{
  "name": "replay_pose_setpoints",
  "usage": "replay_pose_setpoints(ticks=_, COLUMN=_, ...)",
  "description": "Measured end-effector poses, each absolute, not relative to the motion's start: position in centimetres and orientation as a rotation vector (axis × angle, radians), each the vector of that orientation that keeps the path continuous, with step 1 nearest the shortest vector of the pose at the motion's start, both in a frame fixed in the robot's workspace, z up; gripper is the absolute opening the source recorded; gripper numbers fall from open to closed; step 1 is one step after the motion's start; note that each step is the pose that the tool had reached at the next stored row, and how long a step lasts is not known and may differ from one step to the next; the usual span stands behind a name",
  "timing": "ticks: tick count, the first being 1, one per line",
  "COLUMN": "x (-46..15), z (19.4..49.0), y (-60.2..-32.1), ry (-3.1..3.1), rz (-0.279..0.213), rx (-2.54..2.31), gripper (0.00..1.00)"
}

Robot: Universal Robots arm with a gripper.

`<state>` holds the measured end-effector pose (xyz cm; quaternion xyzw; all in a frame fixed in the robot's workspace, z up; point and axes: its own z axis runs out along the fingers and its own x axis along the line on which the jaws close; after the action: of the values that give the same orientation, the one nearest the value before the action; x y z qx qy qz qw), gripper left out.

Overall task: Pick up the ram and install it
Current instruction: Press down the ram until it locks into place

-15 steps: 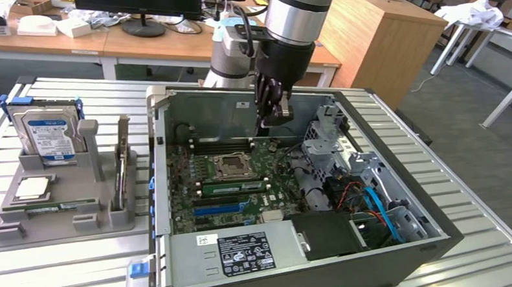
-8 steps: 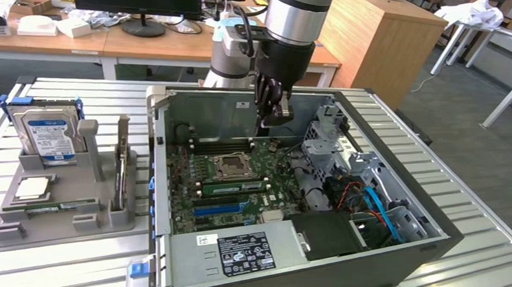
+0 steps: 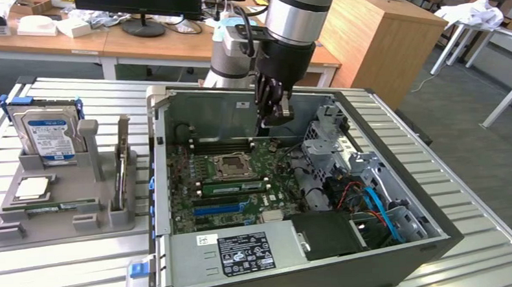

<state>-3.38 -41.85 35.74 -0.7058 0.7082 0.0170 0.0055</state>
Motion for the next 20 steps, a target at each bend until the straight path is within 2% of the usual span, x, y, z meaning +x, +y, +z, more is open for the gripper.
replay_pose_setpoints(ticks=20, x=-0.5, z=35.7, y=-41.8, ry=2.217, rz=0.053, rx=-2.209, gripper=0.1)
